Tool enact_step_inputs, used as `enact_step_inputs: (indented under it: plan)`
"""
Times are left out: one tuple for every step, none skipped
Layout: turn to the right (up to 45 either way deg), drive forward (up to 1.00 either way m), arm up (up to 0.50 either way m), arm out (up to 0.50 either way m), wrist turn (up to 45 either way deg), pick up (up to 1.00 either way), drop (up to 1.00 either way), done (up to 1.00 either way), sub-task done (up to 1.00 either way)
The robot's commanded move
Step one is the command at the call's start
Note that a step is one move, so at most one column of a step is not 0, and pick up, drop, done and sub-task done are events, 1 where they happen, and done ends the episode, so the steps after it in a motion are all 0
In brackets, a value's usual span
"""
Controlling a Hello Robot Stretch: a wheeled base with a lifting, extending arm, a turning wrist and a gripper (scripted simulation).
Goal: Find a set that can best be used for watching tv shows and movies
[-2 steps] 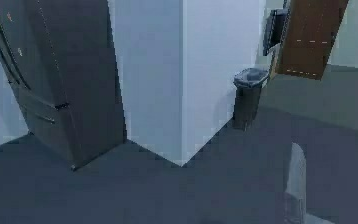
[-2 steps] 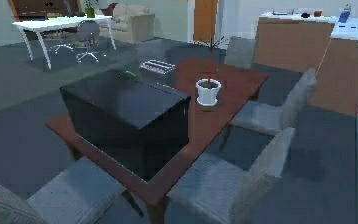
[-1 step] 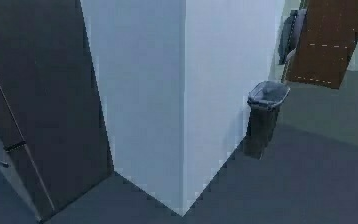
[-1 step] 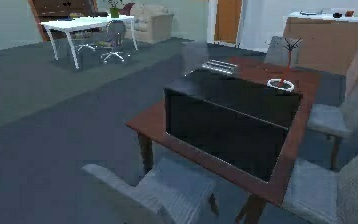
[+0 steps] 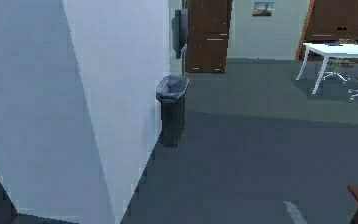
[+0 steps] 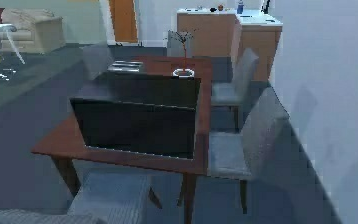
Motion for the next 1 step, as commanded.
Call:
enact_step_inputs:
  plan:
    - [0.0, 0.75, 0.0, 0.0, 0.0, 0.0, 0.0, 0.0, 0.0]
